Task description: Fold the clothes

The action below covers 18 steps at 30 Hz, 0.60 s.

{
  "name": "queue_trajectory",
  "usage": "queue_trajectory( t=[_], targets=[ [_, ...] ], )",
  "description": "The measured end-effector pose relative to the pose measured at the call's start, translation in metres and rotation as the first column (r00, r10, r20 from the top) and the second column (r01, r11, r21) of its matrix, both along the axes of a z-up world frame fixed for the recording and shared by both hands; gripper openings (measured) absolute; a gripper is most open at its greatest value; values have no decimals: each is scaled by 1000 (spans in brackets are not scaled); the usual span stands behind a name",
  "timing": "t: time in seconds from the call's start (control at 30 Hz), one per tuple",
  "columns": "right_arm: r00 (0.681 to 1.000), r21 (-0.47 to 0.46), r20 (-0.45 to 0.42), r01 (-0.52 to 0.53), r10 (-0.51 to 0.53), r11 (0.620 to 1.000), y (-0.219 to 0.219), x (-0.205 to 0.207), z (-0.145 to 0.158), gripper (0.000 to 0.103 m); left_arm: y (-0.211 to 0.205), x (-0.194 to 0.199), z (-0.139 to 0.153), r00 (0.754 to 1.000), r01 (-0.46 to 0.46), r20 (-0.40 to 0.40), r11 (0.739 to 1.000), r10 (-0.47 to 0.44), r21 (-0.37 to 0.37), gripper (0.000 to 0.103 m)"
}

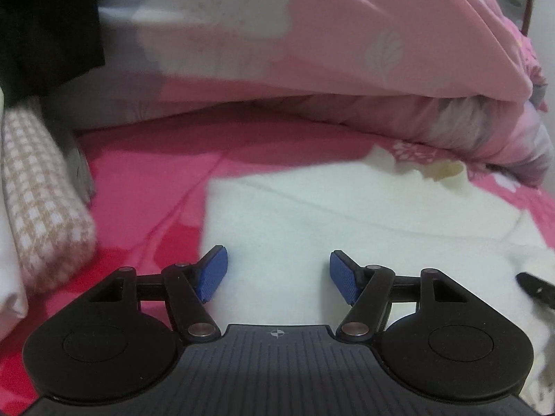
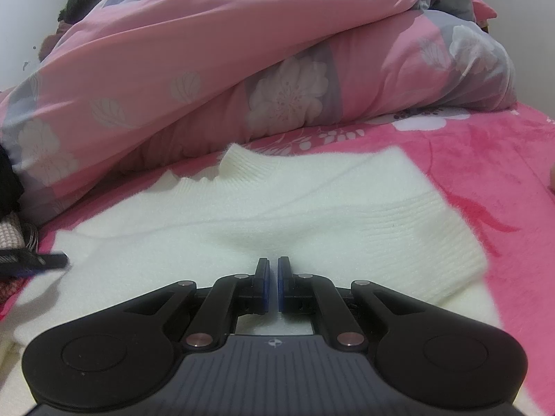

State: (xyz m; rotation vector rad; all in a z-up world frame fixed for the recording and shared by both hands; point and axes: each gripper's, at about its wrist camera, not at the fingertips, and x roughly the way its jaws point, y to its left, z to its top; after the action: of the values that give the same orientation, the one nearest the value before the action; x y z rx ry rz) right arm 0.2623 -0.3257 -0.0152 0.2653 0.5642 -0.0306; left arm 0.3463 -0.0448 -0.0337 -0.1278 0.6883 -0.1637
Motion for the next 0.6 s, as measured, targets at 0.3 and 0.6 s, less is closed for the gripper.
queue_trajectory(
  t=[0.3,0.6],
  targets=[
    [1000,3,0,1,-1,1000,0,0,0,3,-8,-26,21,992,96,89,995,-94,-11,66],
    [1000,4,0,1,-1,1000,0,0,0,3,-18,-23,-5,993,107,54,993,-109,43,68]
  ],
)
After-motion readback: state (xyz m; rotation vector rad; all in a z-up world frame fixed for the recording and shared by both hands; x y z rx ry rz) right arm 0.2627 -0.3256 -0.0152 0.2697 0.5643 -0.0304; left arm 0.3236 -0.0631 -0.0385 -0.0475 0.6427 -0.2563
